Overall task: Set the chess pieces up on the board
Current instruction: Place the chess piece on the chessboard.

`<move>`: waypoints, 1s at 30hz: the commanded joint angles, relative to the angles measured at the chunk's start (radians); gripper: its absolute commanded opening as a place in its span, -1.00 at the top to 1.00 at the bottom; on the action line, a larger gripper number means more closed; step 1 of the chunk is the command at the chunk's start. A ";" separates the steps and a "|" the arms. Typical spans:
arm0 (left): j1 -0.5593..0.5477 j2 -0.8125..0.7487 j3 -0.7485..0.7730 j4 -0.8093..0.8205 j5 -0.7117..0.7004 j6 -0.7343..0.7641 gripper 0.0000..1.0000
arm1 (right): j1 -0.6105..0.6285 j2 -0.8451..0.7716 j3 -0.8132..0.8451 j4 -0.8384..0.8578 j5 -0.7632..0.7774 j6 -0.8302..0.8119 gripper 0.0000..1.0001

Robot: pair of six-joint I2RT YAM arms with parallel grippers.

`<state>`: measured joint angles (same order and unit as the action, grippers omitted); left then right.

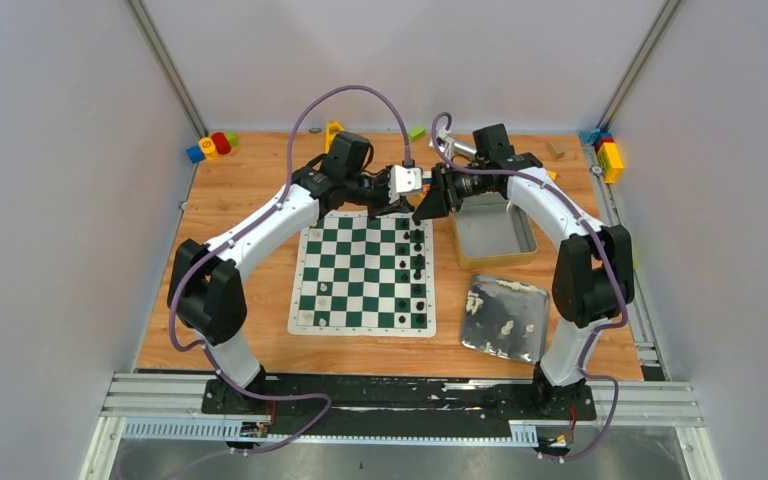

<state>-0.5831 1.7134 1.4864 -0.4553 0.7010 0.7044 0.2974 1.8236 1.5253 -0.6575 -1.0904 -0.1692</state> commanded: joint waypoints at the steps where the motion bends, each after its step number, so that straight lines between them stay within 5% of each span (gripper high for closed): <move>1: -0.007 -0.024 0.036 -0.044 -0.065 0.030 1.00 | -0.031 -0.035 0.000 -0.031 0.015 -0.038 0.14; 14: -0.045 -0.006 -0.039 -0.259 -0.117 0.078 1.00 | -0.252 -0.159 -0.144 -0.068 0.043 -0.111 -0.03; 30: -0.232 0.141 -0.051 -0.345 -0.291 -0.008 1.00 | -0.288 -0.211 -0.251 -0.007 0.076 -0.115 -0.03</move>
<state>-0.7898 1.8275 1.4269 -0.7742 0.4568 0.7300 0.0181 1.6650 1.2804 -0.7166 -1.0176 -0.2615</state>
